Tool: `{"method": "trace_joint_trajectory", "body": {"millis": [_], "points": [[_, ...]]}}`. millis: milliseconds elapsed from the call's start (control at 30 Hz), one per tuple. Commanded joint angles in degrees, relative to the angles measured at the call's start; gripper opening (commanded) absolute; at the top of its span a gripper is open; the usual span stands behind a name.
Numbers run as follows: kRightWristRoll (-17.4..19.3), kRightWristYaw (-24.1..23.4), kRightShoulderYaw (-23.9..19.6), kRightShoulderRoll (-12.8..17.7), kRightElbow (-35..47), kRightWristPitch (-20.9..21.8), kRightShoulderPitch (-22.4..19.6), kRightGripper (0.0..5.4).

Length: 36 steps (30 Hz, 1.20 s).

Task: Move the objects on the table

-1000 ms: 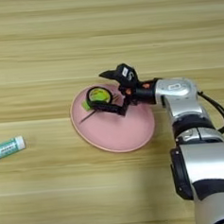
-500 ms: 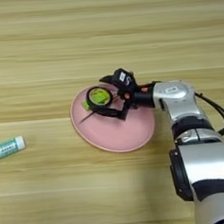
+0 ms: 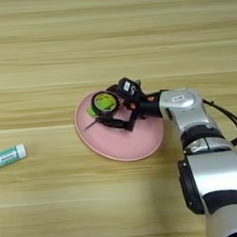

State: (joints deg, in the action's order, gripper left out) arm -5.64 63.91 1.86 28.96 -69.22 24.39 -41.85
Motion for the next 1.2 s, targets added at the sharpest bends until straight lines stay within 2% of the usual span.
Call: {"method": "trace_joint_trajectory", "body": {"millis": [33, 800, 1200], "points": [[0.00, -2.18, -0.09, 1.57, 2.05, 0.82, -3.69, 5.39], [-0.34, -2.49, -0.14, 1.40, 1.34, 0.96, -4.07, 5.39], [-0.03, -2.20, -0.47, 1.38, 1.02, 0.84, -4.29, 4.22]]}}
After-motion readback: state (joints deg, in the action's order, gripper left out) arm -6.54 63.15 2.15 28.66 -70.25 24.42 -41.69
